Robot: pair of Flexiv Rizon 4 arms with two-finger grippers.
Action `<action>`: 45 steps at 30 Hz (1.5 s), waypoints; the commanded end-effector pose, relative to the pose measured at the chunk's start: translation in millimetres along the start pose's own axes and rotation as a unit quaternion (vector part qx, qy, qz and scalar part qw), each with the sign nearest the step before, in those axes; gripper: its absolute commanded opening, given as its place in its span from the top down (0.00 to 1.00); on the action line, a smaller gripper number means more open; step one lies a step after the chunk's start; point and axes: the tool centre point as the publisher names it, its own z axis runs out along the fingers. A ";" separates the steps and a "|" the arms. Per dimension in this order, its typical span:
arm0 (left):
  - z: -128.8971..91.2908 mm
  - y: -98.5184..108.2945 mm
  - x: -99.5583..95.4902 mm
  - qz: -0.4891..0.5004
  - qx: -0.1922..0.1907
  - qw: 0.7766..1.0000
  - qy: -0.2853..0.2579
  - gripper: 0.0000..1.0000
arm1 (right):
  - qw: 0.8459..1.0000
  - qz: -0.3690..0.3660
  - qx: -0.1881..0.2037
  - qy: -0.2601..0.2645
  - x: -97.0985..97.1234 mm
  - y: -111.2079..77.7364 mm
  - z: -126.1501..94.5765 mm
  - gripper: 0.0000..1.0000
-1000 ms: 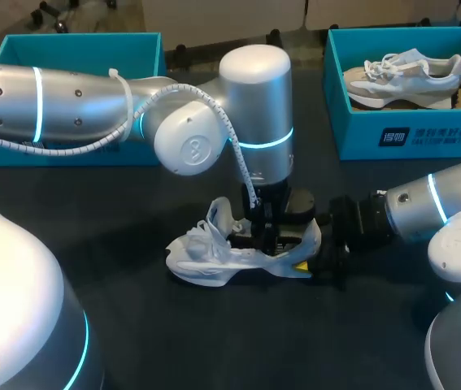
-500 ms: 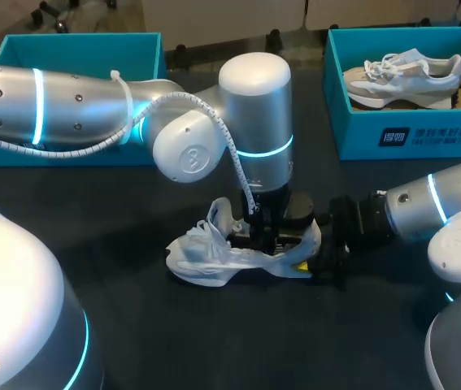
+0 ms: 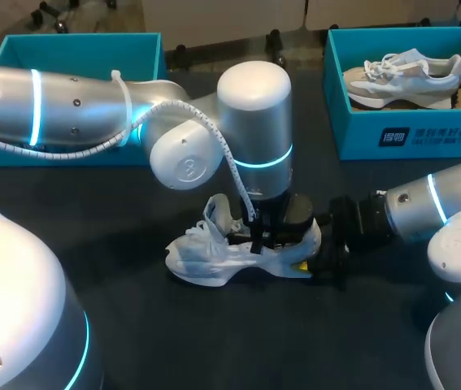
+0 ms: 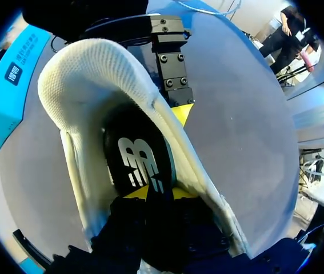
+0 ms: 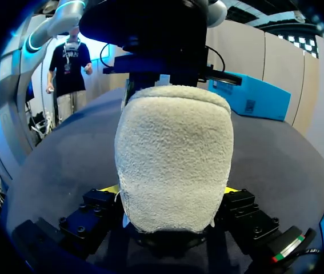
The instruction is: Take the shoe out of the shoebox, open the shoe tongue, remove and reinsert the insole, then place the shoe into the shoebox
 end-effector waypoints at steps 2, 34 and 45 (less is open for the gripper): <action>36.1 5.7 -0.6 -0.015 0.001 1.000 -0.004 0.95 | 1.000 0.000 0.003 0.000 -3.6 -4.2 1.6 1.00; -34.2 11.5 16.5 -0.055 0.043 0.997 0.034 1.00 | 1.000 0.000 0.003 0.000 -3.6 -4.2 1.6 1.00; -56.0 12.5 15.5 -0.078 0.075 0.992 0.071 1.00 | 1.000 0.000 0.003 0.000 -3.6 -4.2 1.6 1.00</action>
